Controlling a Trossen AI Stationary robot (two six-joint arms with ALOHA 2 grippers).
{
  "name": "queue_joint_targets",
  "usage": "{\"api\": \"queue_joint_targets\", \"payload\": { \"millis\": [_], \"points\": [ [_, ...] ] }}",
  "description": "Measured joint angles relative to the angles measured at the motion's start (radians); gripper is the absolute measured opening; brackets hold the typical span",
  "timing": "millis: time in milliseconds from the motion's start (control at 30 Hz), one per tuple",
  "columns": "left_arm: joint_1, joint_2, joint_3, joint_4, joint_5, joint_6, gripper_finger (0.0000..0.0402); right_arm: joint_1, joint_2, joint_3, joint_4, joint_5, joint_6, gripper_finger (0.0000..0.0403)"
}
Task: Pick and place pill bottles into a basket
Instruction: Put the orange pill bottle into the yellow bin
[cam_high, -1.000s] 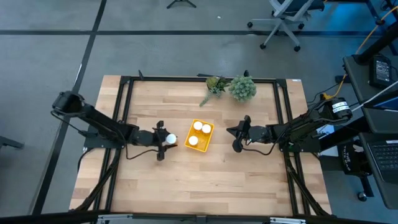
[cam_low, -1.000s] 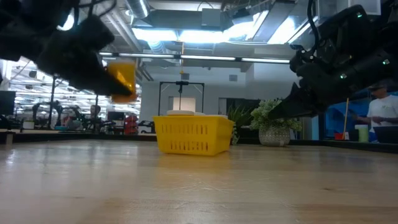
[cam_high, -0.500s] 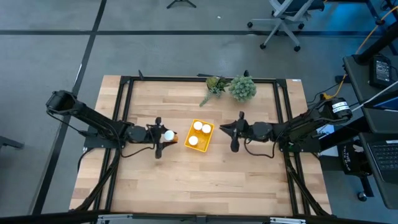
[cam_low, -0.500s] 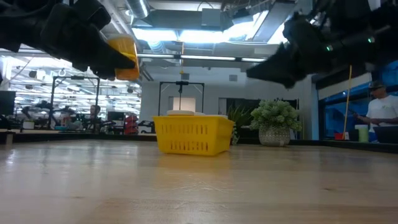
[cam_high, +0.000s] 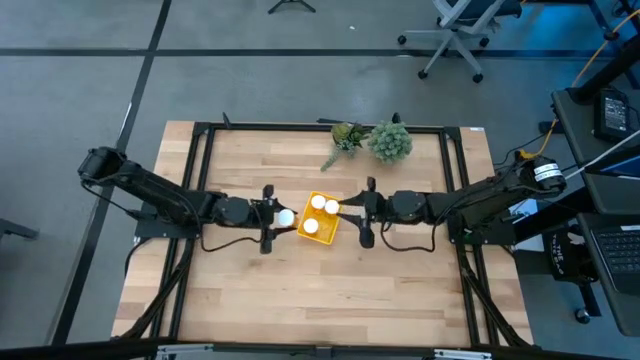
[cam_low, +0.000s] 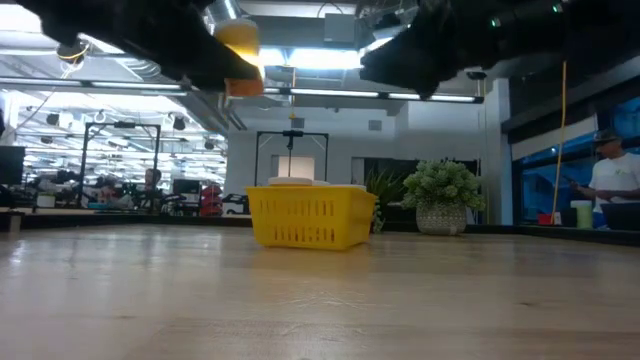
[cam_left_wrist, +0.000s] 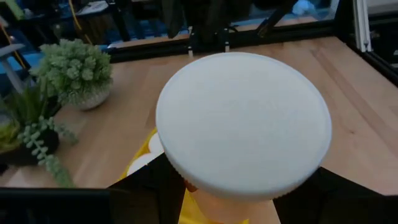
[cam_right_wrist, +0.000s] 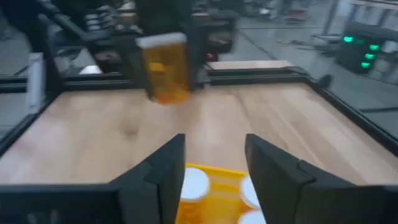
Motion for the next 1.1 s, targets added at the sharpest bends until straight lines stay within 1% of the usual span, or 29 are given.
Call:
{"api": "queue_joint_targets", "payload": {
  "millis": [100,367,467,633,767,867,1100],
  "points": [
    [0.032,0.049,0.034,0.000,0.044,0.009,0.0189,0.000,0.002,0.046,-0.060,-0.047,-0.034,0.0192],
    [0.108,0.168,0.112,-0.002,0.145,0.023,0.0189,0.000,0.087,0.126,-0.066,-0.051,-0.087,0.0246],
    [0.123,0.195,0.140,0.001,0.157,0.049,0.0189,0.000,0.143,0.165,-0.065,-0.057,-0.092,0.0257],
    [0.137,0.217,0.167,0.000,0.157,0.083,0.0189,0.000,0.196,0.236,-0.063,-0.102,-0.179,0.0276],
    [0.141,0.217,0.167,-0.005,0.156,0.080,0.0189,-0.001,0.210,0.267,-0.066,-0.102,-0.188,0.0286],
    [0.141,0.217,0.167,-0.006,0.157,0.086,0.0189,-0.001,0.231,0.283,-0.063,-0.101,-0.161,0.0287],
    [0.140,0.217,0.167,0.000,0.160,0.087,0.0189,-0.002,0.283,0.284,-0.019,-0.098,-0.168,0.0287]
  ]
}}
